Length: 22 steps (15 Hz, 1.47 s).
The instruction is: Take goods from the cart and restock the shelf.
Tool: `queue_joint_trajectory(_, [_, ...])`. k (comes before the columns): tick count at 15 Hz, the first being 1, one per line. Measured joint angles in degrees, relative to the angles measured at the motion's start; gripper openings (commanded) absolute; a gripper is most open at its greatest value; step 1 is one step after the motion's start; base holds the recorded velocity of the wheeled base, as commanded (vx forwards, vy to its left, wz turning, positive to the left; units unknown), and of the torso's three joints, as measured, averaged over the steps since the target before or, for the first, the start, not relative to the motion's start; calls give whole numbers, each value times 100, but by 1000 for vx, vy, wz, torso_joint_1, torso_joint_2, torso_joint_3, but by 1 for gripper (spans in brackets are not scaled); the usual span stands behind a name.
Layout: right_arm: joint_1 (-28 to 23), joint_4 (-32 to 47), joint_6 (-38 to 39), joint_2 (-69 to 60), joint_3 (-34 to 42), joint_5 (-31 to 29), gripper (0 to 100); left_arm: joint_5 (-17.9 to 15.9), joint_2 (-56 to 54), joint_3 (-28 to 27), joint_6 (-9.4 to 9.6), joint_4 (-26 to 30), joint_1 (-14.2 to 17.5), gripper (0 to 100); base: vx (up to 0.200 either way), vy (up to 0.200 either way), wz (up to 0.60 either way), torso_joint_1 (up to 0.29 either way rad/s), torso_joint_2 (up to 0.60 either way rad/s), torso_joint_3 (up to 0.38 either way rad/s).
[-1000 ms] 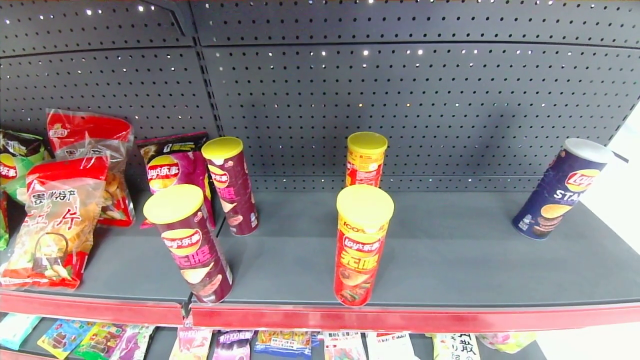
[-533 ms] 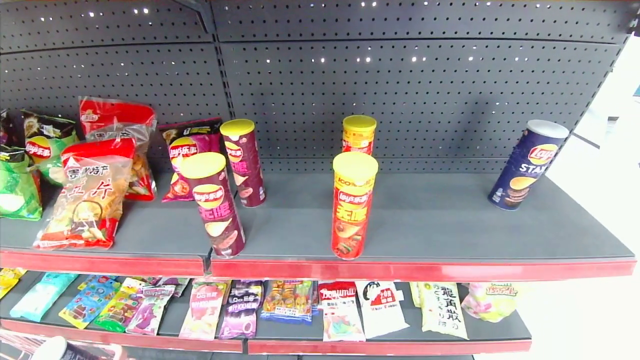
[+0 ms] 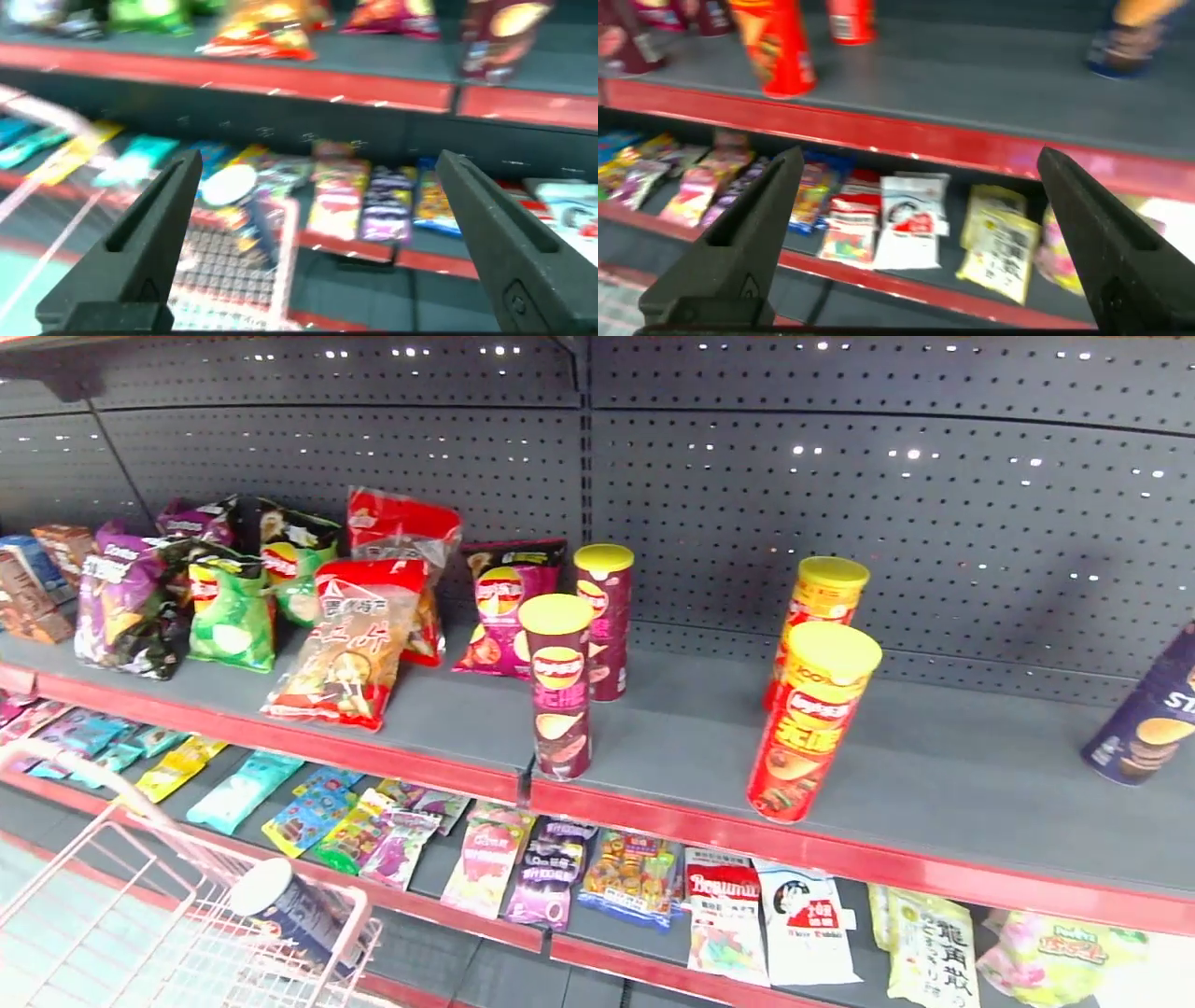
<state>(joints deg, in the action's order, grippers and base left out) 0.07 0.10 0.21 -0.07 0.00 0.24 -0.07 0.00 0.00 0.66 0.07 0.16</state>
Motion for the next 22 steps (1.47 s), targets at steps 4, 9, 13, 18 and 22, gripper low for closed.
queue_joint_trajectory(4, [0,-2,0,0,0,0,100,5,0,0,-1,2,-2,100,0,0,600,7,1,2])
queue_joint_trajectory(9, [0,0,4,0,0,0,100,7,0,0,-4,4,-2,100,0,0,120,0,0,0])
queue_joint_trajectory(13, [0,-2,4,0,0,-2,100,7,0,0,-4,2,-2,100,0,0,0,-96,224,120])
queue_joint_trajectory(18, [0,1,6,0,0,0,100,7,-2,0,-4,4,-6,100,0,0,0,-148,338,194])
queue_joint_trajectory(22, [0,0,6,0,0,0,100,0,-2,0,-4,4,-2,100,0,0,0,-139,345,195])
